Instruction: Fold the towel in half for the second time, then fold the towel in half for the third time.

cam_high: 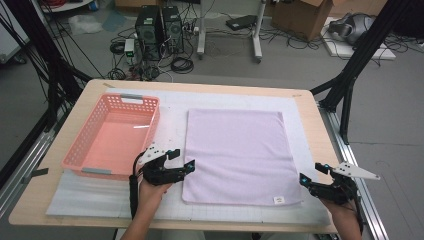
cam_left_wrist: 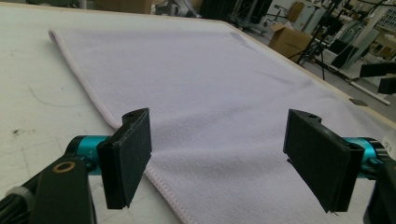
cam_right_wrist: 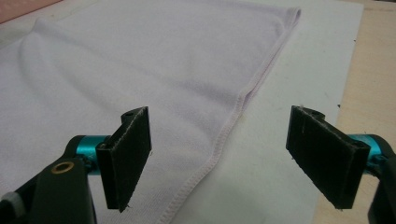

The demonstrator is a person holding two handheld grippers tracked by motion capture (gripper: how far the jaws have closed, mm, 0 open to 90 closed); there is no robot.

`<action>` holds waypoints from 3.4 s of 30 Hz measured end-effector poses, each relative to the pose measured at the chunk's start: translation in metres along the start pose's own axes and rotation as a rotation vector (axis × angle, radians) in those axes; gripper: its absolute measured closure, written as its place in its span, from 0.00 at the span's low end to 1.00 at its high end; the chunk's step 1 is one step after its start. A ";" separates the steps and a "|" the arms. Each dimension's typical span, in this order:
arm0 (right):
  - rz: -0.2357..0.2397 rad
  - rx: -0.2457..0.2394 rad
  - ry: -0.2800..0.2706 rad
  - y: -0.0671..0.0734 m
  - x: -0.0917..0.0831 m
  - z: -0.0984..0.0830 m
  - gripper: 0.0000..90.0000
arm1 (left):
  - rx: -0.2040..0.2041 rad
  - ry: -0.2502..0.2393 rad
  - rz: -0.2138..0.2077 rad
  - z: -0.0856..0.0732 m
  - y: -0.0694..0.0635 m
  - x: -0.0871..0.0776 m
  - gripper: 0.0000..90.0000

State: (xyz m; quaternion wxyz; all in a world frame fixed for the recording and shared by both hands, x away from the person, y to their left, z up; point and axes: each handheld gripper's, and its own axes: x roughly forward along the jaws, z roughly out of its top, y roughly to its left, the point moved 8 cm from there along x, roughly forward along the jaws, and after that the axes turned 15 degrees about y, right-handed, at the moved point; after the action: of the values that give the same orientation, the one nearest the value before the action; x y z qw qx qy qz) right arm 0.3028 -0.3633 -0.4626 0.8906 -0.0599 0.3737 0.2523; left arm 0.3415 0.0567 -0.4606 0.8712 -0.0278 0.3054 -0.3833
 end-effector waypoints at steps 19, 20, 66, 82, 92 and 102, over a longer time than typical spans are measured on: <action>0.010 0.002 0.013 -0.001 0.005 0.001 0.24 | 0.018 -0.022 0.034 0.005 0.003 -0.003 0.29; 0.011 0.004 0.012 -0.001 0.004 0.001 0.24 | 0.012 -0.024 0.035 0.005 0.003 -0.003 0.29; 0.043 -0.018 0.052 -0.018 0.033 0.075 0.23 | -0.043 0.015 0.086 0.066 0.033 0.038 0.29; 0.032 0.033 0.117 -0.035 0.073 0.096 0.21 | -0.048 0.060 0.136 0.088 0.054 0.060 0.30; -0.002 0.103 0.188 -0.060 0.114 0.108 0.28 | -0.101 0.164 0.228 0.095 0.093 0.091 0.31; -0.040 0.170 0.229 -0.085 0.139 0.104 0.42 | -0.125 0.298 0.294 0.080 0.119 0.119 0.34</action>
State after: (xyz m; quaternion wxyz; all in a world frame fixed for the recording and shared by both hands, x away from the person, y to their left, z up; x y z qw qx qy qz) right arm 0.4936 -0.3500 -0.4923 0.8487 -0.0200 0.4918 0.1934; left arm 0.5250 0.0437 -0.4899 0.8595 0.0202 0.4549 -0.2322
